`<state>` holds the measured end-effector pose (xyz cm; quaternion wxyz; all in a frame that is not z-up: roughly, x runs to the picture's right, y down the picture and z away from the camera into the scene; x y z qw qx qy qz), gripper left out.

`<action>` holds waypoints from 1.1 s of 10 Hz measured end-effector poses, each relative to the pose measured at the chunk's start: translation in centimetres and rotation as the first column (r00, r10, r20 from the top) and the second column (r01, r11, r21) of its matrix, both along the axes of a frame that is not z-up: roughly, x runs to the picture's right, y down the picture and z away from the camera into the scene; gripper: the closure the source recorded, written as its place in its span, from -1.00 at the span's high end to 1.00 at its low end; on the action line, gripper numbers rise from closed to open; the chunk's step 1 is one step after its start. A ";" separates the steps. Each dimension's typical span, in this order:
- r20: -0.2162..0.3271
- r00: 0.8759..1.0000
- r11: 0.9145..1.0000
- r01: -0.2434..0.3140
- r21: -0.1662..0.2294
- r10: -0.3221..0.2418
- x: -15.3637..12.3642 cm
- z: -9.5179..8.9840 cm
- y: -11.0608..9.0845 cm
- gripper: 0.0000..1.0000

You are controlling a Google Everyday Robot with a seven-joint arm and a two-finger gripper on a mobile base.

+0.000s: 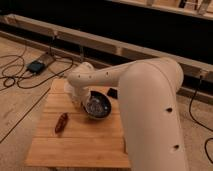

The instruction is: Drag the ceramic bowl in a circle

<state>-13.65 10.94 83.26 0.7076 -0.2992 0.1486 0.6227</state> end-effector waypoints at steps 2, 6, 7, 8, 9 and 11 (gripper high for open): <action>-0.006 0.999 0.997 -0.038 -0.069 0.038 1.8 -1.1 2.4 -0.66; -0.103 0.989 0.982 -0.123 -0.146 0.108 7.0 -1.2 5.6 -0.66; -0.145 0.982 0.979 -0.144 -0.145 0.123 8.8 -0.8 5.7 -0.66; -0.178 0.975 0.979 -0.157 -0.133 0.133 10.3 -0.2 5.4 -0.66; -0.201 0.970 0.979 -0.166 -0.123 0.139 11.4 0.3 5.0 -0.66; -0.248 0.957 0.983 -0.172 -0.070 0.150 13.9 2.2 2.7 -0.66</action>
